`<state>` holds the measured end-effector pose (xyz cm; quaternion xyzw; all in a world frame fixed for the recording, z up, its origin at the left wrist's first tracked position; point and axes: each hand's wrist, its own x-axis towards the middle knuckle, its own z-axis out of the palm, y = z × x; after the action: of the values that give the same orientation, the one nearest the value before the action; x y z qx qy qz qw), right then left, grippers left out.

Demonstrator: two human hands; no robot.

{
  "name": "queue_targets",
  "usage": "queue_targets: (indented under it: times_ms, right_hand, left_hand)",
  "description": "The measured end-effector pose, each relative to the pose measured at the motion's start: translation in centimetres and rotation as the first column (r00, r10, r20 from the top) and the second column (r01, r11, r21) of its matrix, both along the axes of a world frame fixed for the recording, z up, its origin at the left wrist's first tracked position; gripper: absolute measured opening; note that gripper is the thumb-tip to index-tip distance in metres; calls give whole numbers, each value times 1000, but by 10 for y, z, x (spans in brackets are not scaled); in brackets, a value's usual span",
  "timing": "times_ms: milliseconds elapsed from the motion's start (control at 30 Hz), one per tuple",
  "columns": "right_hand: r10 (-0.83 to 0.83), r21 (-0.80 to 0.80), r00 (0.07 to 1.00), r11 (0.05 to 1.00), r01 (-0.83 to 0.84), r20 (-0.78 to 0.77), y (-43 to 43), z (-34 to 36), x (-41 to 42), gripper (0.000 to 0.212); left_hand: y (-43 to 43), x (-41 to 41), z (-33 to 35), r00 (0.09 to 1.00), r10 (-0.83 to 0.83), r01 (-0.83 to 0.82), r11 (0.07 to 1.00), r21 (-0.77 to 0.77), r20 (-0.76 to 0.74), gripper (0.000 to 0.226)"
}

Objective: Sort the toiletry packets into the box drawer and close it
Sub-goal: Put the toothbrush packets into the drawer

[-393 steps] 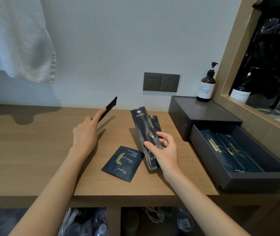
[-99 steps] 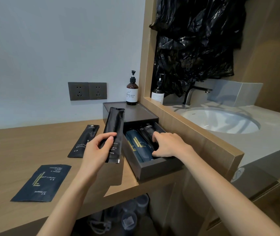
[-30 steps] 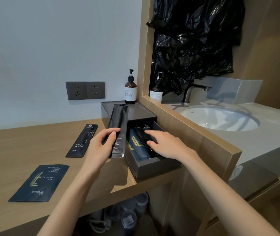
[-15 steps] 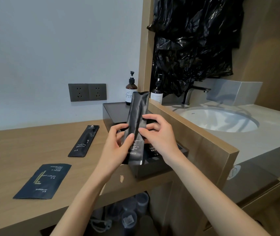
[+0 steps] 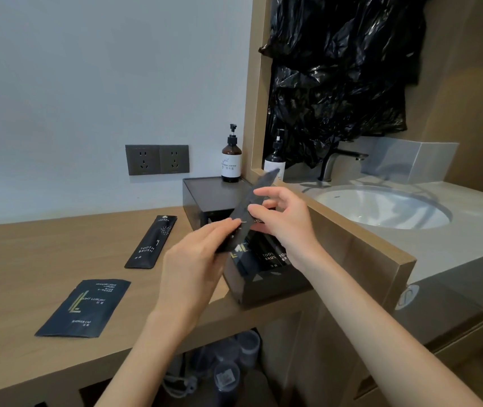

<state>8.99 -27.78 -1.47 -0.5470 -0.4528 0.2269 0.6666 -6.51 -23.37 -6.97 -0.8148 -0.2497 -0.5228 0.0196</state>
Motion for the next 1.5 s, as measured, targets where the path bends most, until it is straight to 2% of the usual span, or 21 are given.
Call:
queue_targets:
  times_ms: [67,133,200,267,333,400,500,600,667,733,900,1033,1133,1267,1400,1500]
  right_hand:
    - [100,6,991,995,-99,-86,-1,1,-1,28]
    - [133,17,985,991,-132,-106,-1,0,-2,33]
    - [87,21,995,996,-86,-58,-2,-3,-3,37]
    - [38,27,998,999,-37,-43,-3,-8,-2,38]
    - [32,20,996,999,-31,-84,-3,-10,-2,37]
    - [43,28,993,999,-40,-113,-4,-10,-3,38]
    - [61,89,988,995,-48,-141,-3,-5,-7,41]
    - [32,133,987,991,-11,-160,-2,-2,-11,41]
    - [8,148,986,989,17,-165,-1,0,-11,41]
    - [-13,144,986,989,37,-164,-1,1,-10,39]
    - [-9,74,990,997,20,-141,-3,1,-3,32]
    - [27,-12,993,1000,-29,-119,-11,-3,2,32]
    - [60,-61,995,996,-65,-83,-18,-6,7,34]
    - [11,-124,999,992,-16,-41,-25,-1,22,33]
    - [62,-337,992,941,-22,107,-34,7,39,31]
    - [115,-484,979,875,-20,169,-35,5,44,29]
  left_hand:
    - [1,0,3,991,-18,27,998,-63,136,36]
    - [2,1,9,925,-42,154,950,-272,378,27]
    - [2,2,17,783,2,376,795,-476,622,18]
    - [3,2,23,619,98,618,551,-561,779,11]
    - [0,0,26,487,206,797,295,-528,849,12]
    - [-2,-1,26,424,284,868,144,-476,860,13]
    - [-5,2,22,426,314,887,42,-460,849,17]
    - [-5,5,18,471,252,875,-11,-484,845,21]
    - [-5,6,15,542,182,836,-12,-549,820,24]
    - [-6,5,13,642,84,763,28,-646,762,21]
    - [-10,0,11,802,-133,596,222,-771,582,13]
    - [-12,-1,12,839,-197,543,368,-755,507,12]
    - [-13,2,12,848,-222,528,419,-738,481,11]
    - [-11,9,10,883,-244,468,488,-736,400,21]
    - [4,10,1,947,-173,321,589,-742,272,32]
    - [17,12,-10,979,-122,204,590,-781,164,43]
